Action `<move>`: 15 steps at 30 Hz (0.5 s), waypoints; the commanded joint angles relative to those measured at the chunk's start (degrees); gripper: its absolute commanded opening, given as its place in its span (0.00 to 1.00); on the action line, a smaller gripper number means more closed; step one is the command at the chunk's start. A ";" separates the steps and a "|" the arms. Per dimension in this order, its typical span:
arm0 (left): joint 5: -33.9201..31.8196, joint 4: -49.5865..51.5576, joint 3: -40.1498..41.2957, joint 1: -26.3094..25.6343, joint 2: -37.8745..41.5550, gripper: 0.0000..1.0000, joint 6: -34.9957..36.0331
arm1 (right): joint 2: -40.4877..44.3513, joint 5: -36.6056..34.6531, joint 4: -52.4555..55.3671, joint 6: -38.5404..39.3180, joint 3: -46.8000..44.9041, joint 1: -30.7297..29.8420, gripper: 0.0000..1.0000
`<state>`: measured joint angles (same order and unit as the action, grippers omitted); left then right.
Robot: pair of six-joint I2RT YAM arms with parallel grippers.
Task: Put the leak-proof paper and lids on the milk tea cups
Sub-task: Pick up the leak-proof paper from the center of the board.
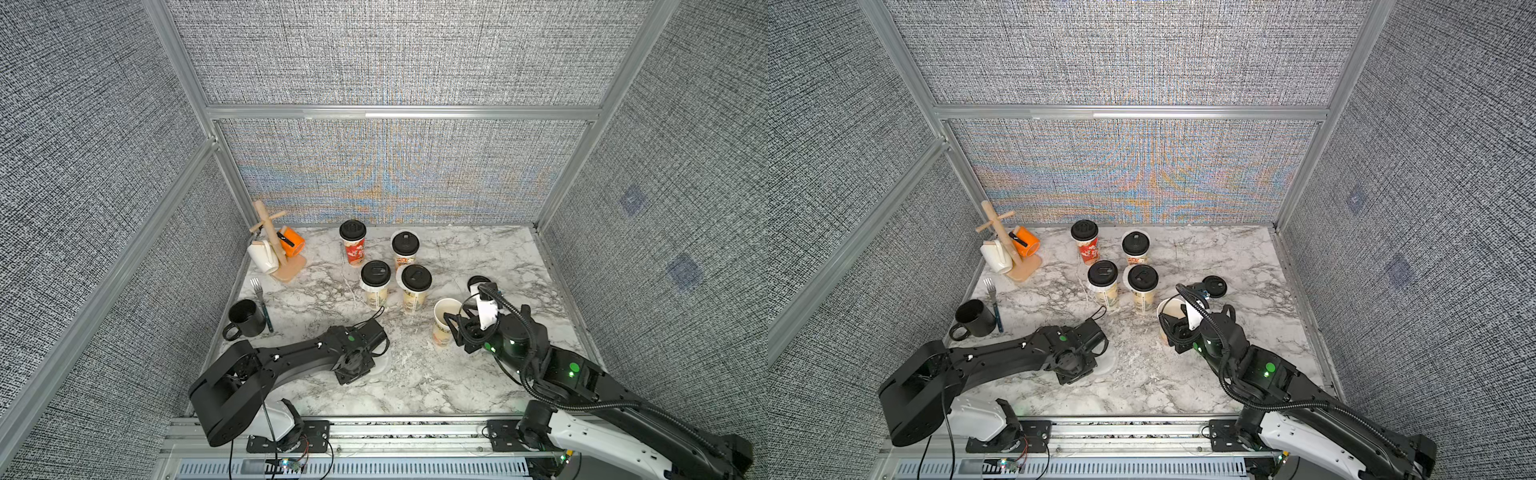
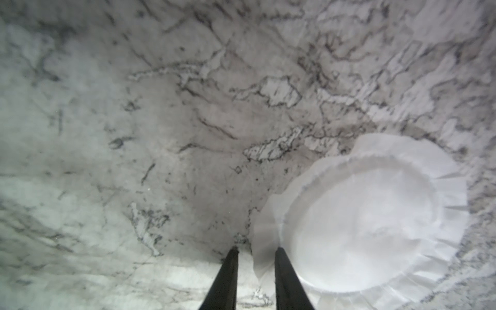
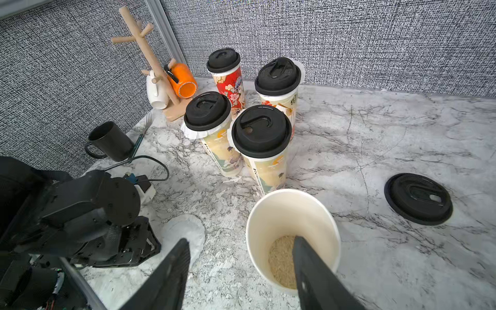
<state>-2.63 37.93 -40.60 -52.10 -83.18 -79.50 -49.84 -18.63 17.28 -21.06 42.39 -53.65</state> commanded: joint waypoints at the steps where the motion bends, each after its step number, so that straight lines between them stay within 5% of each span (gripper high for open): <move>1: 0.63 2.84 -0.96 -0.25 -3.50 0.26 0.78 | 0.18 0.15 -2.11 -0.12 0.06 -0.08 0.61; 12: 0.22 4.49 -5.28 -0.64 -9.60 0.23 3.39 | 1.31 -0.71 -1.72 -0.39 -0.52 0.03 0.59; 15: 0.36 3.60 -4.93 -0.55 -9.50 0.15 3.78 | 1.23 -0.80 -1.67 -0.44 -0.59 0.28 0.59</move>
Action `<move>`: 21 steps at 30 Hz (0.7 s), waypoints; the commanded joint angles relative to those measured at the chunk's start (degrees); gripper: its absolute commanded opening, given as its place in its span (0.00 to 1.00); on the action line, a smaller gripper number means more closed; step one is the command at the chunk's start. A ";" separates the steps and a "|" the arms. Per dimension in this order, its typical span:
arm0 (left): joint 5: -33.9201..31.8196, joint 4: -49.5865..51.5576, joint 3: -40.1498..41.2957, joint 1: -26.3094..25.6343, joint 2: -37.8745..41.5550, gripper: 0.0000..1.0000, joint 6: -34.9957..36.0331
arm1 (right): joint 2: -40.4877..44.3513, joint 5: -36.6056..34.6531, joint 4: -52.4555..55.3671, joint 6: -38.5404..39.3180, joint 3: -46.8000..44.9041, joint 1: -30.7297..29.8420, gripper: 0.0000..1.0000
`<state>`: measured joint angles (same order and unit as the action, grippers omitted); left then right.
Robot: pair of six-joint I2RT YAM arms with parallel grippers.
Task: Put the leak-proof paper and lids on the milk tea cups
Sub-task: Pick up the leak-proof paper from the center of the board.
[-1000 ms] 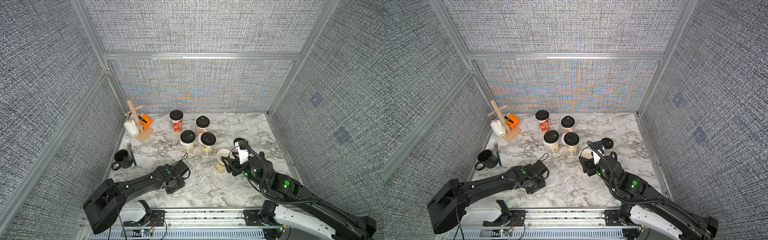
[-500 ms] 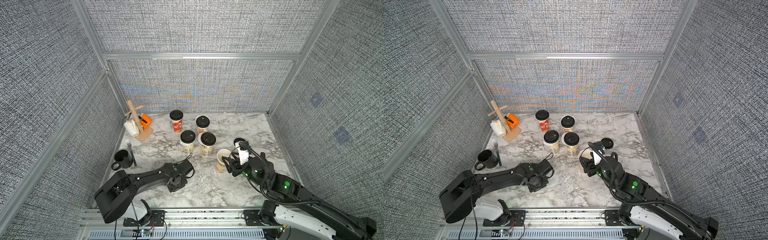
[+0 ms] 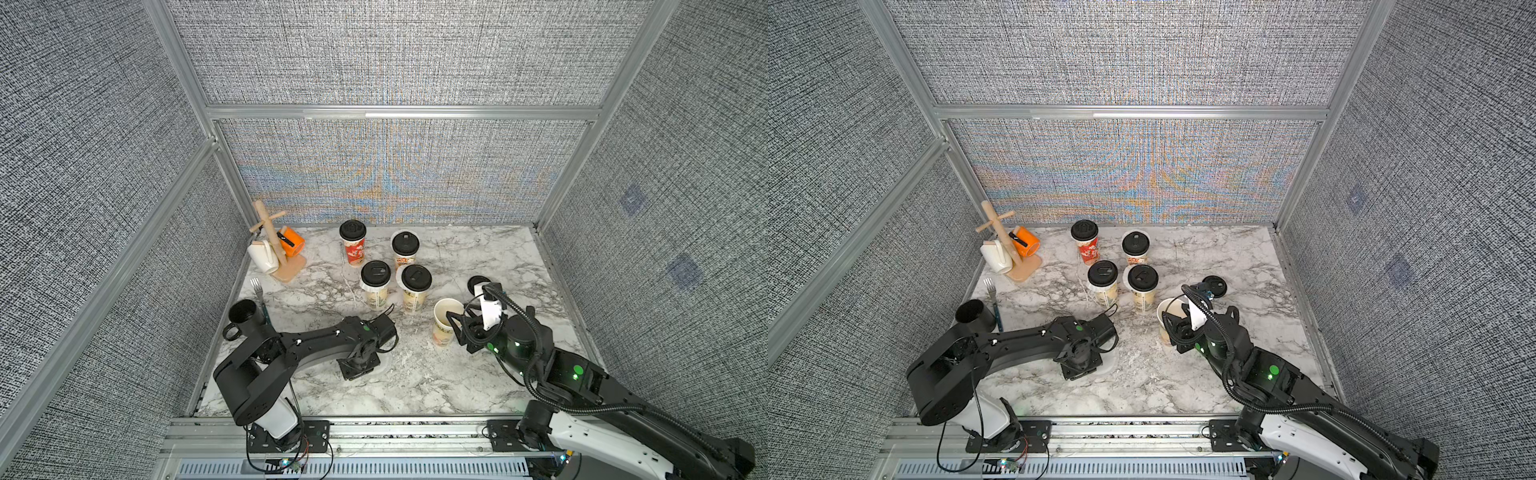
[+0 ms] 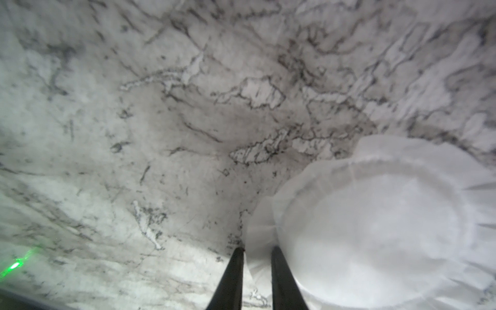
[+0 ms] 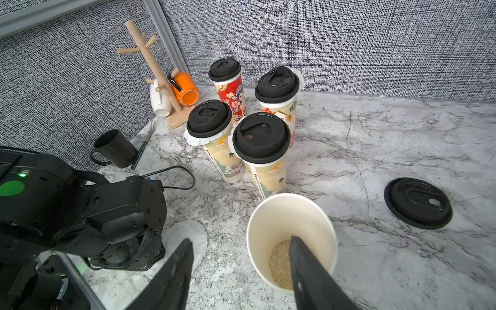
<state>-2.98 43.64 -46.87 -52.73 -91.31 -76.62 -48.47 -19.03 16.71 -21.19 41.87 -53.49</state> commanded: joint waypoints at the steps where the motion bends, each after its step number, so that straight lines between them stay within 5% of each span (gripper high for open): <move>1: 0.57 -2.34 1.34 0.08 -1.41 0.12 1.15 | -0.16 -0.40 -1.02 -0.34 -0.05 0.14 0.59; 5: 0.00 -3.07 1.04 0.08 -1.00 0.00 2.29 | -0.21 -0.40 -1.24 -0.60 -0.14 0.32 0.58; 13: -2.98 0.45 -1.61 0.06 2.88 0.00 5.68 | -0.25 -0.64 -0.01 -1.29 1.74 0.40 0.57; 21: -8.16 16.72 -12.20 -0.04 17.85 0.00 17.37 | 0.41 -3.93 5.85 -2.62 7.39 4.83 0.56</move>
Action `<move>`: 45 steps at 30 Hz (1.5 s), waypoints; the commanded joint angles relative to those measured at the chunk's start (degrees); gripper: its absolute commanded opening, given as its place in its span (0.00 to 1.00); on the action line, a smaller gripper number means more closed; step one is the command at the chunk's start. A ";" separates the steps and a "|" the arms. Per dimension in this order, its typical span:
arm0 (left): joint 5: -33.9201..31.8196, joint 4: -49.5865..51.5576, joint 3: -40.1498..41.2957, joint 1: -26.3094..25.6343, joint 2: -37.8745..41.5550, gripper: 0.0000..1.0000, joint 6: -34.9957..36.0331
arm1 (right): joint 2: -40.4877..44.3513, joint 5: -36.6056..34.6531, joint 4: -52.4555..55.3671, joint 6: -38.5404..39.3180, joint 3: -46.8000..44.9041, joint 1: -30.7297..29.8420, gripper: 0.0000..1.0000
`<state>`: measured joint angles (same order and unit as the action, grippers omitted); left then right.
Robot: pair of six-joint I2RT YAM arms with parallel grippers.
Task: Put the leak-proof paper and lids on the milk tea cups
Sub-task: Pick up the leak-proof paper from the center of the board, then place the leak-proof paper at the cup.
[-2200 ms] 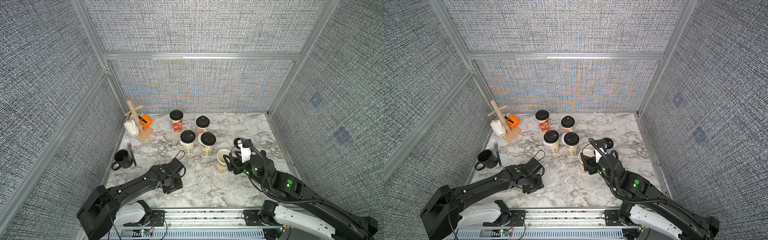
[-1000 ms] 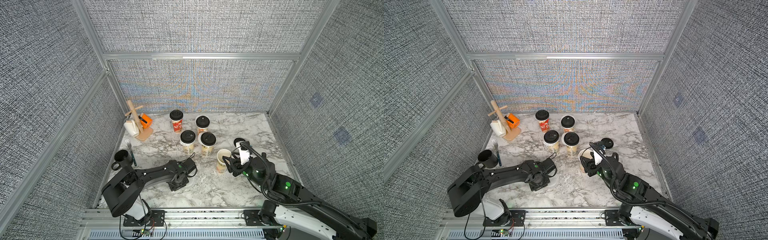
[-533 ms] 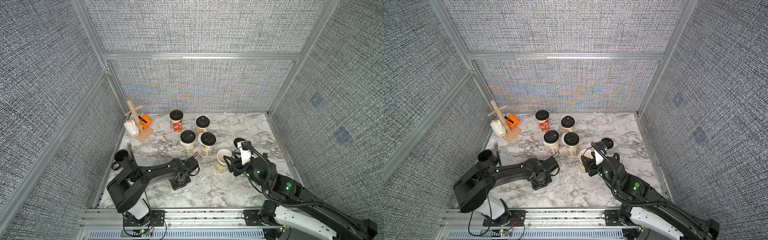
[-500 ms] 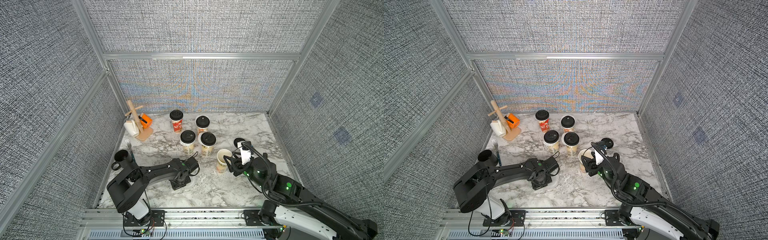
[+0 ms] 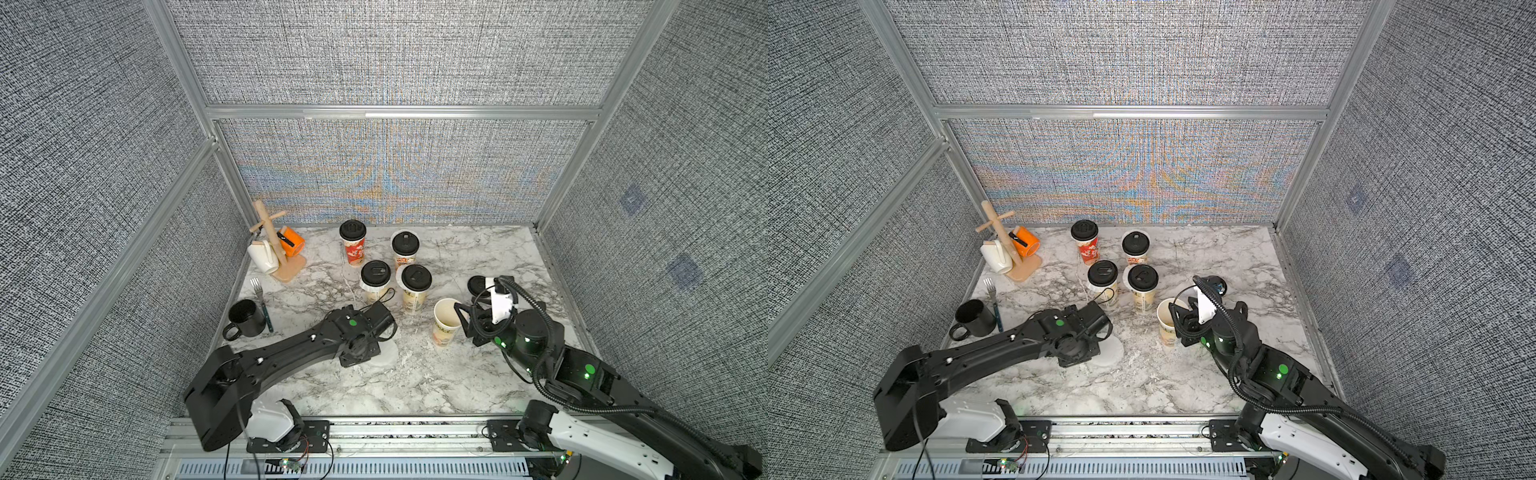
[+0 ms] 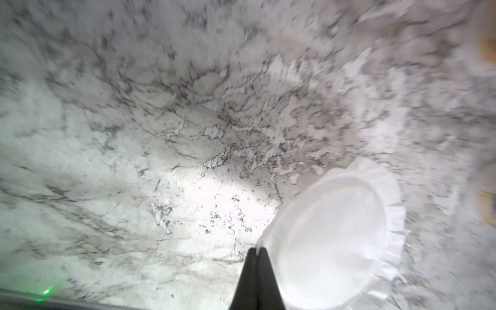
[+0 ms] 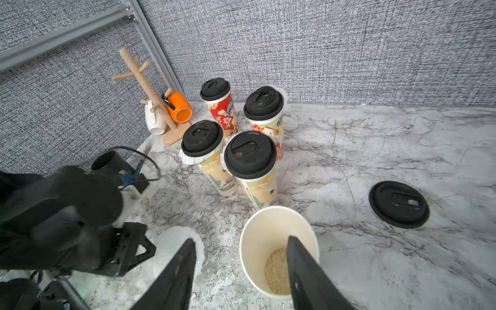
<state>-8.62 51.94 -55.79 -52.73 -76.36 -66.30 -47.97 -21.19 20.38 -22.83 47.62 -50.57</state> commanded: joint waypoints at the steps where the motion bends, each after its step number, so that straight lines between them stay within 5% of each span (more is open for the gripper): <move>1: -1.58 9.44 -5.13 -0.01 3.93 0.00 9.75 | -0.27 -1.46 2.95 -1.11 2.29 3.53 0.56; 8: 3.99 10.77 -22.24 -2.20 4.22 0.00 29.63 | -3.12 5.18 6.51 0.94 7.08 20.49 0.55; 16: 12.91 3.97 -37.56 -2.29 -9.96 0.00 37.26 | -5.71 11.09 7.02 1.73 6.49 30.90 0.55; 30: 14.04 7.00 -54.48 -2.29 -32.14 0.00 41.60 | -5.21 15.65 7.30 2.53 4.42 34.11 0.55; 45: 12.84 8.72 -55.74 -2.29 -35.69 0.00 42.36 | -4.60 16.87 7.22 2.70 3.19 34.38 0.56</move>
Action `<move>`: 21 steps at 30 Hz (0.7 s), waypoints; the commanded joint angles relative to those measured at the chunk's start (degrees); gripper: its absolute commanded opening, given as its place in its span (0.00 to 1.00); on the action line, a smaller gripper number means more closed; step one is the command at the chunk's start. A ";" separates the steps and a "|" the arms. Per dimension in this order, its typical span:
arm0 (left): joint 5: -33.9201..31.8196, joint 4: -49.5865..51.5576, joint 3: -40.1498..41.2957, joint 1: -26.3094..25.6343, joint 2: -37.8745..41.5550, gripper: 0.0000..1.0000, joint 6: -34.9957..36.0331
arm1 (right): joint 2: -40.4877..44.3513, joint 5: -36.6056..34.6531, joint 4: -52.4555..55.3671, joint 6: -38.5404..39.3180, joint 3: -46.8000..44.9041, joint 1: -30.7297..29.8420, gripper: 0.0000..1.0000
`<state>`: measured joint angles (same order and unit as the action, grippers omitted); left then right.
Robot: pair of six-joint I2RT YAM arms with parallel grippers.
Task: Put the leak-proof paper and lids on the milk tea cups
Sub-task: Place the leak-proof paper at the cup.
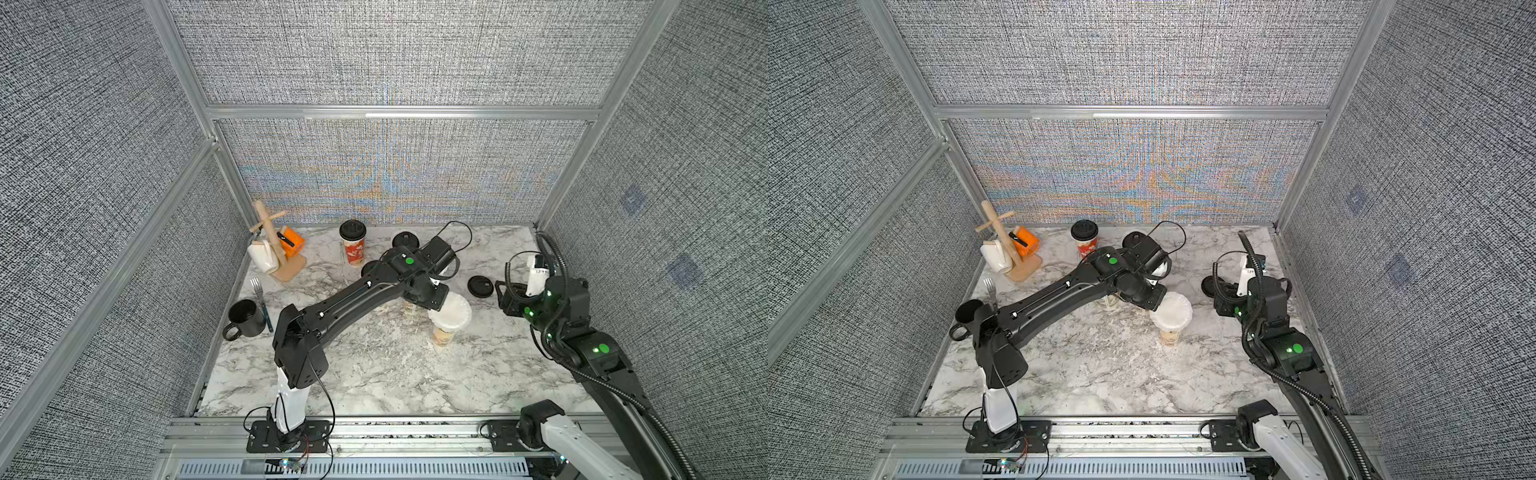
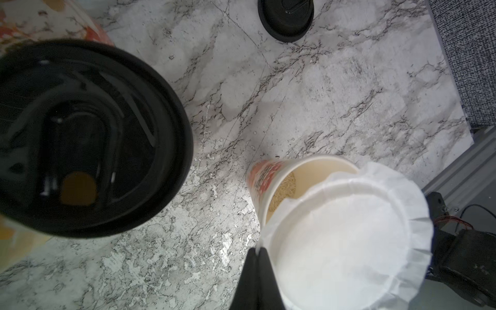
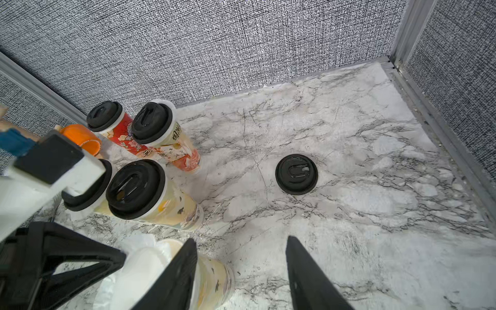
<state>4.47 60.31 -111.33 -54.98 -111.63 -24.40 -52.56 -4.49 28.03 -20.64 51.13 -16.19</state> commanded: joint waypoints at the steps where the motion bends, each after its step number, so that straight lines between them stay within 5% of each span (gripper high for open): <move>1: -0.28 0.12 -0.27 -0.04 -0.66 0.00 0.50 | -0.01 0.23 -0.43 0.52 -0.49 -0.03 0.56; 21: 0.65 -0.66 -1.00 -0.04 -2.14 0.11 0.32 | 0.62 0.71 -0.25 0.60 -0.71 0.08 0.56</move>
<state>4.69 59.66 -112.18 -54.98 -113.67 -24.38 -51.96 -4.05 28.08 -20.62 50.19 -16.14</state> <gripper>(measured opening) 0.110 0.556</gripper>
